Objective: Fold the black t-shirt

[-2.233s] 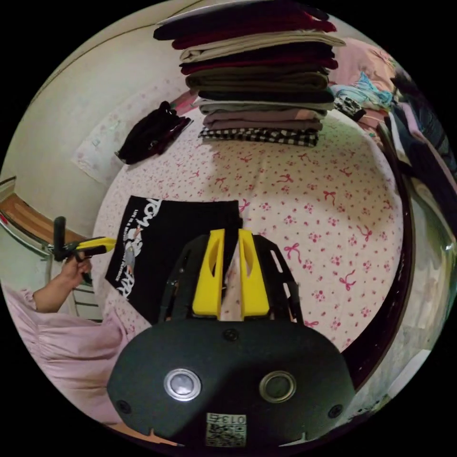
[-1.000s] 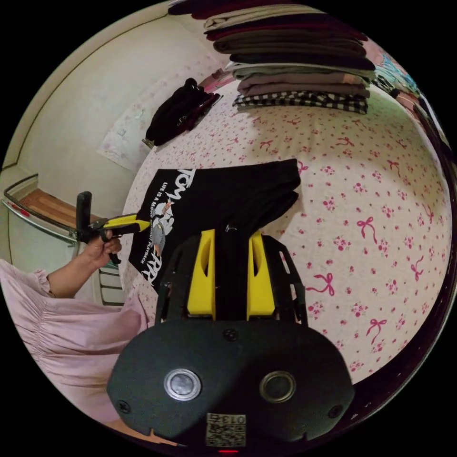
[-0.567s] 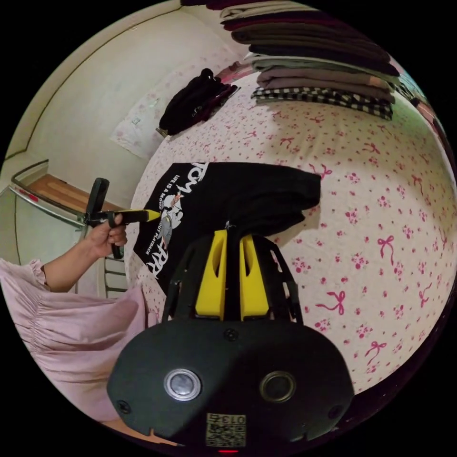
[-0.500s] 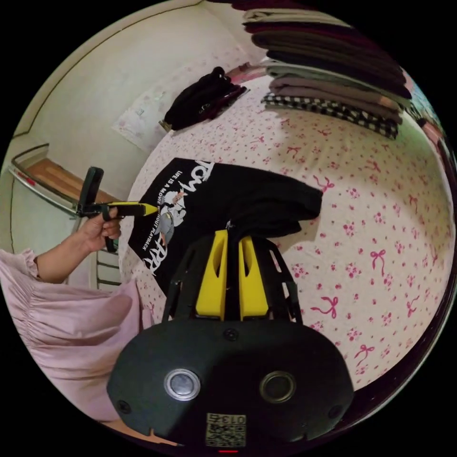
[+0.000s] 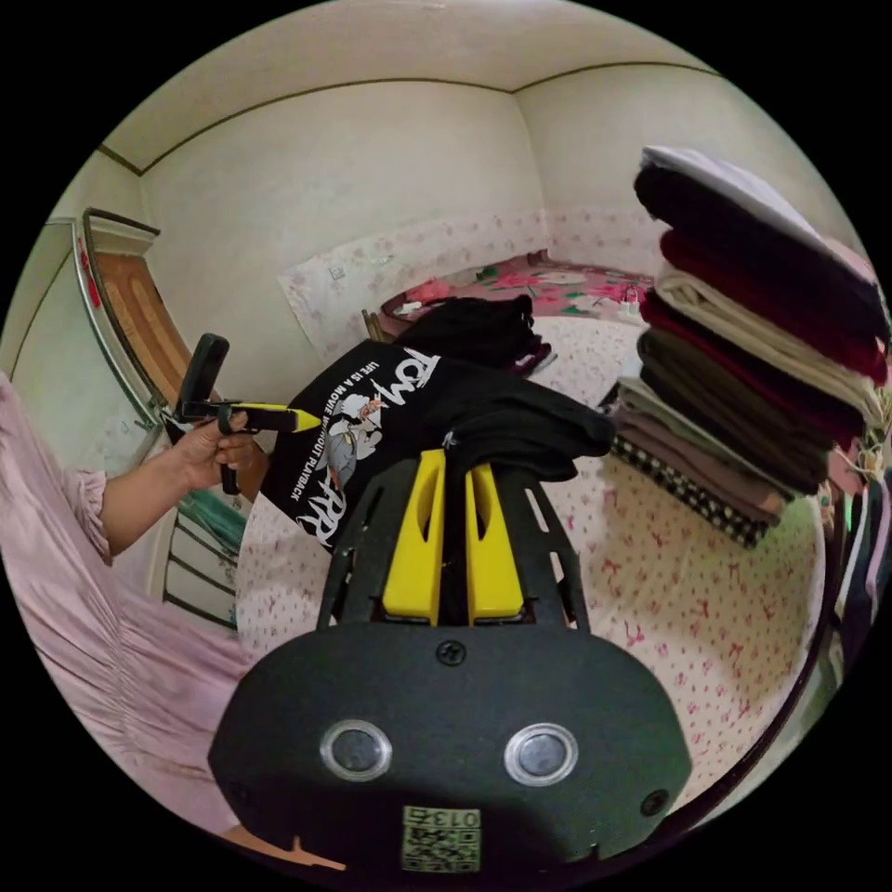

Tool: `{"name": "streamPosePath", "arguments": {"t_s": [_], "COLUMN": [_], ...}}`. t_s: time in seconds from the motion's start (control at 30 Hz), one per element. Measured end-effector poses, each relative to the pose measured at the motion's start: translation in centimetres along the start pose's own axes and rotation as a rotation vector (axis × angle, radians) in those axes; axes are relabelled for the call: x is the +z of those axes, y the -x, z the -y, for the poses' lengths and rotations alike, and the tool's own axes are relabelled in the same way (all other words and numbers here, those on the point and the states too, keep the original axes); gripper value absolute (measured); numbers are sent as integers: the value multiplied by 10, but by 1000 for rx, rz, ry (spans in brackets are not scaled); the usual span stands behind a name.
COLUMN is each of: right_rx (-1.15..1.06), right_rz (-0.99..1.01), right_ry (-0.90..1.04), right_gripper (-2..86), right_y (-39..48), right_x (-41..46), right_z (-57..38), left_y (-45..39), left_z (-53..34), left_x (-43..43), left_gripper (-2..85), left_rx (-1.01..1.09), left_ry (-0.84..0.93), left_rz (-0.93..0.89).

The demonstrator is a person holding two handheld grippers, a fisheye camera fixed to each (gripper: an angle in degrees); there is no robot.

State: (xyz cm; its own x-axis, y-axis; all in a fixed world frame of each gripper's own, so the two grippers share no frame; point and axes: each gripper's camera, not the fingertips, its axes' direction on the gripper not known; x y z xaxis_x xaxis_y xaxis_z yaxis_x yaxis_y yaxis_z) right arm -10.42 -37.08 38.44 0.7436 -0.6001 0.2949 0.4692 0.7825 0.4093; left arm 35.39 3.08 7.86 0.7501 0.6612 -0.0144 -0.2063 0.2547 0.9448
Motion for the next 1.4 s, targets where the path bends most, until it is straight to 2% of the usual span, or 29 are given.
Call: {"name": "streamPosePath", "arguments": {"t_s": [0.23, 0.47, 0.53, 0.63, 0.73, 0.8, 0.87, 0.93, 0.97, 1.0, 1.03, 1.1, 1.2, 1.27, 1.3, 1.33, 1.4], "right_rx": [-64, -121, -92, 99, 71, -67, -133, -148, -148, -141, -105, -111, -162, -166, -201, -224, -312], "right_rz": [-25, -92, -126, -225, -275, -262, -295, -331, -333, -293, -277, -278, -321, -332, -316, -312, -322], "right_ry": [-70, -42, 13, 153, 93, 65, 75, 100, 161, 274, 303, 225, 247, 102, -53, -115, -268], "right_gripper": [8, 32, 57, 94, 89, 77, 65, 43, 23, 17, 12, 8, 3, 2, 2, 2, 0], "right_y": [30, 24, 8, -35, -34, -18, -7, -2, -3, -9, -16, -17, -8, 8, 26, 36, 73], "right_x": [99, 198, 233, 285, 281, 284, 296, 312, 328, 349, 357, 344, 314, 264, 222, 202, 135], "right_z": [176, 340, 375, 399, 395, 396, 399, 399, 396, 391, 385, 382, 395, 396, 387, 380, 341], "left_y": [112, 185, 211, 243, 221, 194, 160, 143, 139, 137, 132, 117, 84, 45, 32, 3, -42], "left_z": [112, 234, 254, 255, 241, 236, 237, 237, 235, 233, 227, 225, 228, 217, 211, 198, 174], "left_x": [-53, -52, -26, 3, 2, 14, 45, 76, 99, 107, 120, 130, 136, 121, 117, 113, 118], "left_gripper": [59, 67, 80, 90, 78, 70, 62, 42, 30, 26, 20, 12, 3, -1, -1, -2, -3], "left_rx": [84, 112, 57, -65, 29, 134, 249, 293, 276, 259, 252, 256, 285, 291, 309, 354, 437], "left_ry": [-64, -51, 7, 72, -57, -92, -40, 29, 84, 82, 74, 67, 89, -52, -100, -170, -195], "left_rz": [-23, 86, 128, 265, 351, 445, 514, 509, 507, 510, 522, 565, 639, 690, 687, 656, 556]}}
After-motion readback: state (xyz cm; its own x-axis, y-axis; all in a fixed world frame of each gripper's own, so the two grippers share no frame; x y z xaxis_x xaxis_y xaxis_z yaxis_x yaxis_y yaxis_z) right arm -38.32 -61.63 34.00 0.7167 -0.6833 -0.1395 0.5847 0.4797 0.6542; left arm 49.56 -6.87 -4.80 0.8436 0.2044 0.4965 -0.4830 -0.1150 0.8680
